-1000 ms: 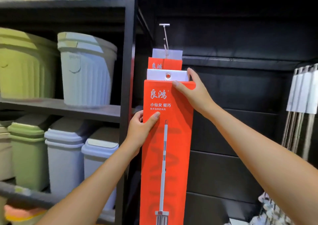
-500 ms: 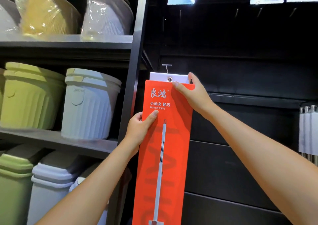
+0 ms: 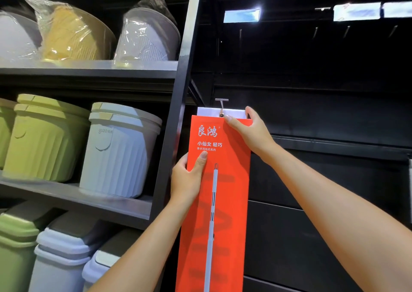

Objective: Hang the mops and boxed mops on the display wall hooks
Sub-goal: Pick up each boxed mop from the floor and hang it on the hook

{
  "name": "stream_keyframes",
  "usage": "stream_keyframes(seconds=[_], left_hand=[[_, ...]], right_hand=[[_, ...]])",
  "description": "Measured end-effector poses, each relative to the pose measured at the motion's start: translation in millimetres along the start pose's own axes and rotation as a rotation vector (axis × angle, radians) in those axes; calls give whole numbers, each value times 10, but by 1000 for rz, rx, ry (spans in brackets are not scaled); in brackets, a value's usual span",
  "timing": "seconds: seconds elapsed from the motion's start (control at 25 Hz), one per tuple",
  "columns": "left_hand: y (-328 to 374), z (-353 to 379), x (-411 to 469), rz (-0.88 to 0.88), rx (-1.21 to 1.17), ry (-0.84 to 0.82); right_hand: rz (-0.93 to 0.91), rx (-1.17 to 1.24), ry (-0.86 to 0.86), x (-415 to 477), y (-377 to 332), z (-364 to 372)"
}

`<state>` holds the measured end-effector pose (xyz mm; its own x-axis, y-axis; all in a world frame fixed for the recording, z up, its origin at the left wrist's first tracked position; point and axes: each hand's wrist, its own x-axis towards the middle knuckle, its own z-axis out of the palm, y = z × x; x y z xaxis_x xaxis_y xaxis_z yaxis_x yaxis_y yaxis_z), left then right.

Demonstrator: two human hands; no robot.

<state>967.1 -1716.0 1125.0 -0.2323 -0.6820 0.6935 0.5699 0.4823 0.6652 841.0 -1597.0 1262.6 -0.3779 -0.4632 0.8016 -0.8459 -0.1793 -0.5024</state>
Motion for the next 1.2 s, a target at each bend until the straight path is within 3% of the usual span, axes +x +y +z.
stream_keyframes(seconds=[0.56,0.76,1.0,1.2], left_hand=[[-476,85,220,1,191,36],[-611,141,246,-4,232,56],[-730,189,348,-23,275,64],[-790,260,428,-50,334,76]], right_hand=[[41,-47,-7,173,454,188],[27,-173,52,335,728,238],[14,-20,-7,401,913,294],[25,-42,12,513,1032,311]])
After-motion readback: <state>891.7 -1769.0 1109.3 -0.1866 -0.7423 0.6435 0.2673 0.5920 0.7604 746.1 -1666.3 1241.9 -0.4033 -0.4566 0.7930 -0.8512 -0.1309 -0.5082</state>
